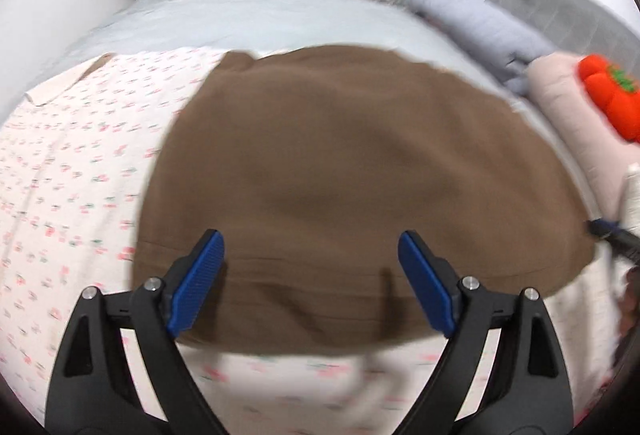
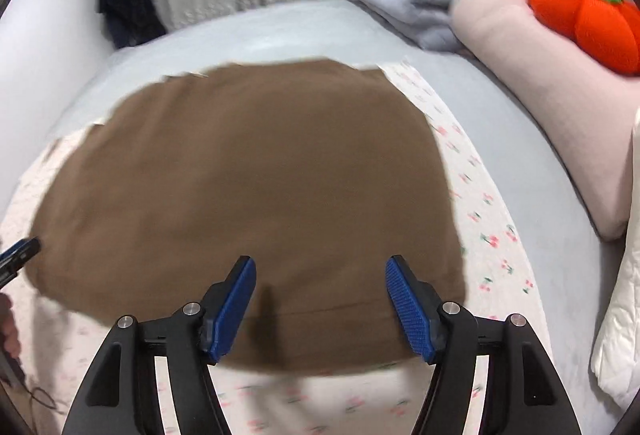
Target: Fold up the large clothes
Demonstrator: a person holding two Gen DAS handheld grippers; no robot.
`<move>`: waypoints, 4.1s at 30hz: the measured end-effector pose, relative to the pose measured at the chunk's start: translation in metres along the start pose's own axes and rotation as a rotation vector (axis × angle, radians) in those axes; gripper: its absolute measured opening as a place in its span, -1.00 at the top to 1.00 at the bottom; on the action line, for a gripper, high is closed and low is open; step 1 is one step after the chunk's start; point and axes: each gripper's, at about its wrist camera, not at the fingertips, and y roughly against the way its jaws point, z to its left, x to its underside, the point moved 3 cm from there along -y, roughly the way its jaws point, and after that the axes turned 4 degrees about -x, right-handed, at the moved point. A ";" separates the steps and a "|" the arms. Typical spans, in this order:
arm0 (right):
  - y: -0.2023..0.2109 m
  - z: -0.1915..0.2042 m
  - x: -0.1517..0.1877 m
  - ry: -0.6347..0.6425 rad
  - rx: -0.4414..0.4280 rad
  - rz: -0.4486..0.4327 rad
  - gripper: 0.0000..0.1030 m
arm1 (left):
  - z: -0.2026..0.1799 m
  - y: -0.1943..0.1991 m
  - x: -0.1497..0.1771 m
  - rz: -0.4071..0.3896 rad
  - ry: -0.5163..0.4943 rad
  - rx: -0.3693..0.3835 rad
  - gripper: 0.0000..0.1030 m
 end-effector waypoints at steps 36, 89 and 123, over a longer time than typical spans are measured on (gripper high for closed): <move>0.002 -0.087 0.045 -0.550 -0.030 -0.033 -0.65 | 0.098 -0.028 0.087 0.053 1.004 0.385 -0.82; 0.127 -0.090 0.097 -0.333 -0.095 -0.093 -0.57 | 0.078 0.118 0.054 0.045 0.237 -0.107 -0.63; -0.122 0.105 -0.110 0.114 -0.789 0.206 0.43 | -0.016 -0.038 -0.056 0.096 0.022 0.878 0.71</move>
